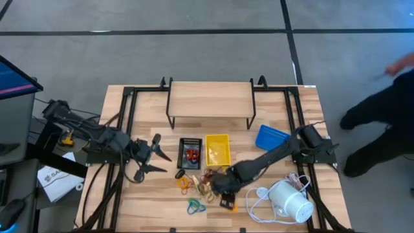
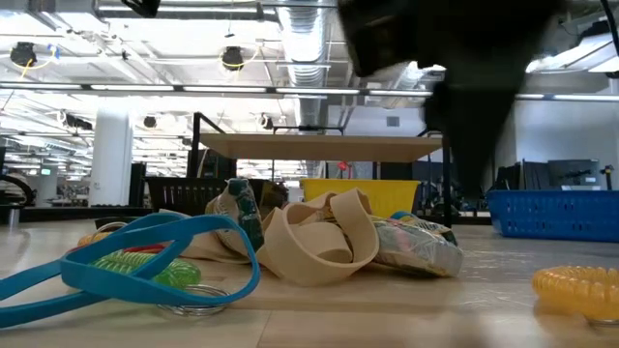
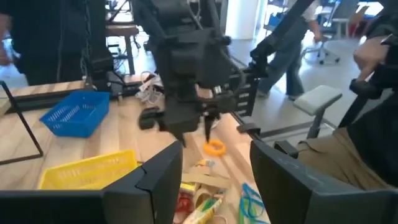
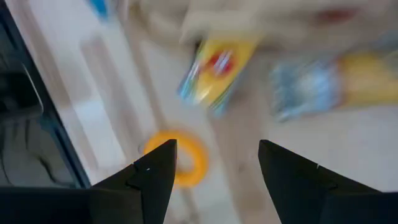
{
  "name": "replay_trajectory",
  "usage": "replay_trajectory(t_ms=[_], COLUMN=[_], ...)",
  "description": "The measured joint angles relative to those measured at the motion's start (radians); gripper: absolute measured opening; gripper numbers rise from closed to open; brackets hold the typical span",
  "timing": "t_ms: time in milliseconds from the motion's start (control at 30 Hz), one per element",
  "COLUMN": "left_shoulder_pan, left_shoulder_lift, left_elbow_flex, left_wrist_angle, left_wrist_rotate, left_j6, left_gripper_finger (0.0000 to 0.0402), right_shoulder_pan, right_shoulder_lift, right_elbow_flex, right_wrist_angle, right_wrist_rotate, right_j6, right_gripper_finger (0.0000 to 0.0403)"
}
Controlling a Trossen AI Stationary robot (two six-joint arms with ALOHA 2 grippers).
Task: Pick & Place Office Desk Supplies
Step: Put the yellow spring keychain into the black bin
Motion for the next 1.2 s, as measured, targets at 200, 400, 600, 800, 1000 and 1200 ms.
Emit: replay_trajectory(t_ms=[200, 400, 600, 800, 1000, 1200], left_shoulder_pan=[-0.114, -0.194, -0.233, -0.24, -0.24, -0.24], left_shoulder_lift=[0.048, 0.052, 0.054, 0.054, 0.054, 0.054], left_elbow_flex=[0.0, 0.0, 0.0, 0.0, 0.0, 0.0], left_wrist_angle=[0.02, 0.036, 0.037, 0.04, 0.041, 0.041], left_wrist_rotate=[-0.122, -0.215, -0.259, -0.281, -0.283, -0.282], left_j6=[-0.008, -0.01, -0.02, -0.02, -0.02, -0.02], left_gripper_finger=[0.0182, 0.0182, 0.0182, 0.0182, 0.0182, 0.0182], right_shoulder_pan=[0.031, 0.048, 0.064, 0.056, 0.047, 0.044], right_shoulder_lift=[0.057, 0.07, 0.087, 0.088, 0.088, 0.082], right_elbow_flex=[-0.003, -0.002, -0.001, -0.001, -0.002, -0.031], right_wrist_angle=[0.013, 0.043, 0.04, 0.006, -0.013, 0.01], right_wrist_rotate=[-0.076, -0.076, -0.035, 0.015, 0.036, -0.028], right_j6=[0.019, 0.06, 0.064, 0.042, 0.032, 0.061], right_gripper_finger=[0.0224, 0.0224, 0.0224, 0.0224, 0.0224, 0.0224])
